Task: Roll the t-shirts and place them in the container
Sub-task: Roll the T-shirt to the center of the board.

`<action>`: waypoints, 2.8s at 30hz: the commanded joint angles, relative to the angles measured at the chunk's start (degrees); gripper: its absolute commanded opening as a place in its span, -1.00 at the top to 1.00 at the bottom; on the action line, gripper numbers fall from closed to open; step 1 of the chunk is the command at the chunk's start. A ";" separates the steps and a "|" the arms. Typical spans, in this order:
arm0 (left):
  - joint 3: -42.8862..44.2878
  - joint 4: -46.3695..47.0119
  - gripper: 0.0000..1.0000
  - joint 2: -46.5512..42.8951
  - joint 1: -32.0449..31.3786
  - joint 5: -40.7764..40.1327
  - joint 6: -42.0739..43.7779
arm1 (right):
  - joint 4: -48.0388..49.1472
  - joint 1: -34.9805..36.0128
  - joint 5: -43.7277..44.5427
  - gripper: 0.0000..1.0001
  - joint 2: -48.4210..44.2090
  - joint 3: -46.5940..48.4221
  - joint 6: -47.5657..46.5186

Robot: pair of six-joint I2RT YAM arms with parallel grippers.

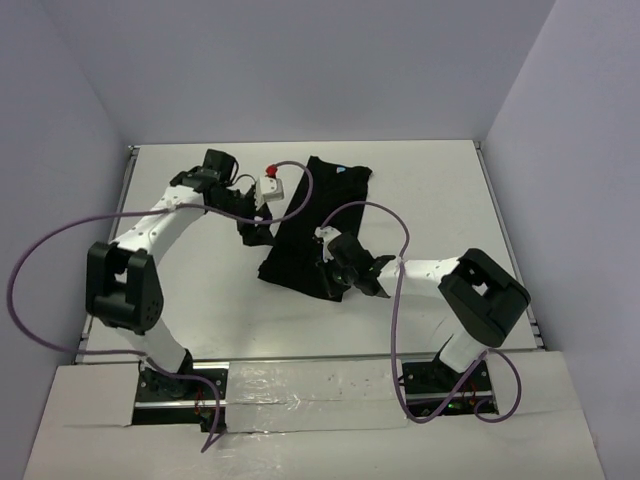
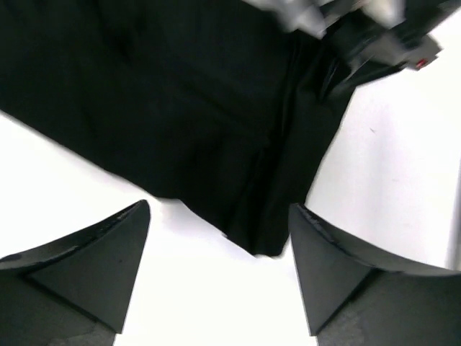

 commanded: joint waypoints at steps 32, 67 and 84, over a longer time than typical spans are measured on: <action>-41.45 35.42 -0.27 -16.30 -17.59 -24.02 38.03 | -7.42 -0.28 0.88 0.98 3.27 -0.23 -0.17; -14.03 1.86 1.00 -0.57 -12.67 -3.02 22.83 | -2.43 4.20 -3.08 0.07 -31.54 -13.85 -47.71; -8.06 -1.93 1.00 5.41 -9.60 2.95 17.91 | 7.52 5.44 2.90 -0.32 -40.39 -22.02 -51.67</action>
